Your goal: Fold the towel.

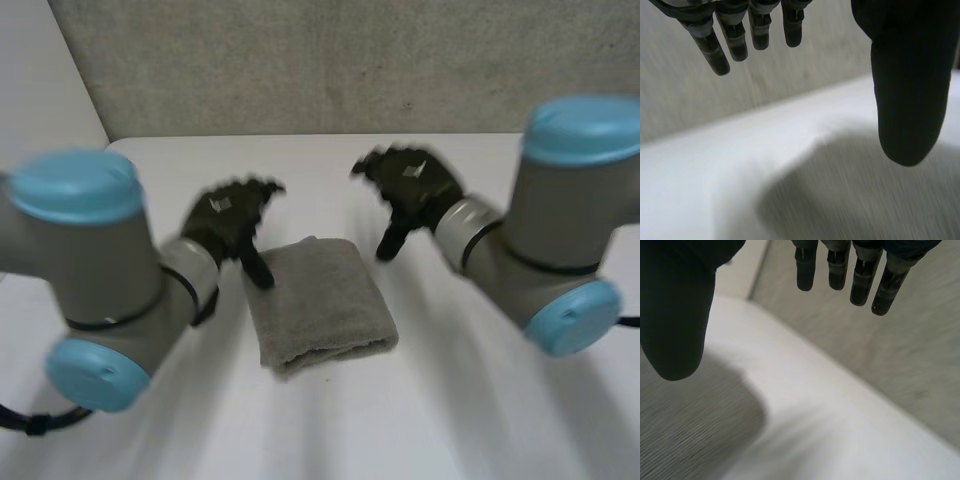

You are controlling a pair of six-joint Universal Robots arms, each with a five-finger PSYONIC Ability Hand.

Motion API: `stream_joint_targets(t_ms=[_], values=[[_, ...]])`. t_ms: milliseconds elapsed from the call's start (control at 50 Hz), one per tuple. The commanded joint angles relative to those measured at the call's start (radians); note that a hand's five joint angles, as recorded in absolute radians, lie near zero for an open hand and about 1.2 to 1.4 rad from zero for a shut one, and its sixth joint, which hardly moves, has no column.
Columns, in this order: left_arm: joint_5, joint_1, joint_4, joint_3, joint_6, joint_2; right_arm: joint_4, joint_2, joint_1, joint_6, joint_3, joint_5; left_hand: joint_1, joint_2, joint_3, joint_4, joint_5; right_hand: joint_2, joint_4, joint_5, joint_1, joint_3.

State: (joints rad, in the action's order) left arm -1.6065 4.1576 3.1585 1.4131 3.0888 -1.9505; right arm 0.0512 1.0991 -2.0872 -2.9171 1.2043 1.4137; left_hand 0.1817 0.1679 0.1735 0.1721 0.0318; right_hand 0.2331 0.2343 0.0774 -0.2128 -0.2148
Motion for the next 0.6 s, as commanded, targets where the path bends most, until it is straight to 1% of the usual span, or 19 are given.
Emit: stream_joint_targets(t_ms=[20,40,60,100,160,200,220,260,280,340,440,600], values=[[0.007,0.081,-0.135,-0.094,-0.007,0.208,0.007,0.197,0.081,-0.056,-0.003,0.117,0.002,0.016,0.011,0.012,-0.022,-0.059,-0.06,-0.077,0.038,0.04],[0.007,0.105,-0.179,-0.12,-0.009,0.235,0.013,0.228,0.101,-0.056,0.001,0.128,0.0,0.013,0.008,0.009,-0.025,-0.059,-0.06,-0.077,0.038,0.04],[0.007,0.105,-0.179,-0.12,-0.009,0.236,0.013,0.228,0.101,-0.056,0.001,0.128,0.0,0.013,0.008,0.009,-0.025,-0.059,-0.06,-0.077,0.038,0.04],[0.01,0.143,-0.265,-0.161,-0.009,0.287,0.038,0.258,0.13,-0.056,0.011,0.142,0.0,0.013,0.008,0.009,-0.025,-0.059,-0.06,-0.077,0.038,0.04],[0.017,0.164,-0.299,-0.174,-0.009,0.314,0.079,0.287,0.15,-0.057,0.003,0.152,0.0,0.013,0.008,0.009,-0.025,-0.059,-0.06,-0.077,0.038,0.04],[0.039,0.222,-0.337,-0.178,-0.009,0.35,0.097,0.304,0.157,-0.059,0.003,0.159,0.0,0.013,0.008,0.009,-0.025,-0.059,-0.06,-0.077,0.038,0.04],[0.039,0.222,-0.337,-0.178,-0.009,0.351,0.098,0.305,0.157,-0.059,0.003,0.159,0.0,0.013,0.008,0.009,-0.025,-0.059,-0.06,-0.077,0.038,0.04],[0.074,0.259,-0.345,-0.169,-0.016,0.369,0.128,0.327,0.164,-0.059,0.001,0.175,0.002,0.016,0.011,0.012,-0.022,-0.059,-0.06,-0.077,0.038,0.04],[0.074,0.259,-0.345,-0.169,-0.016,0.369,0.128,0.328,0.164,-0.059,0.001,0.176,0.002,0.016,0.011,0.012,-0.022,-0.059,-0.06,-0.077,0.038,0.04],[0.125,0.262,-0.347,-0.174,-0.053,0.372,0.162,0.332,0.165,-0.059,-0.006,0.185,0.008,0.022,0.017,0.018,-0.016,-0.059,-0.06,-0.077,0.038,0.04],[0.132,0.262,-0.348,-0.187,-0.076,0.371,0.17,0.332,0.168,-0.059,-0.009,0.186,0.002,0.016,0.011,0.012,-0.022,-0.059,-0.06,-0.077,0.038,0.04],[0.135,0.26,-0.347,-0.174,-0.075,0.366,0.168,0.332,0.165,-0.059,-0.005,0.186,0.0,0.013,0.008,0.009,-0.025,-0.059,-0.06,-0.077,0.038,0.04]])
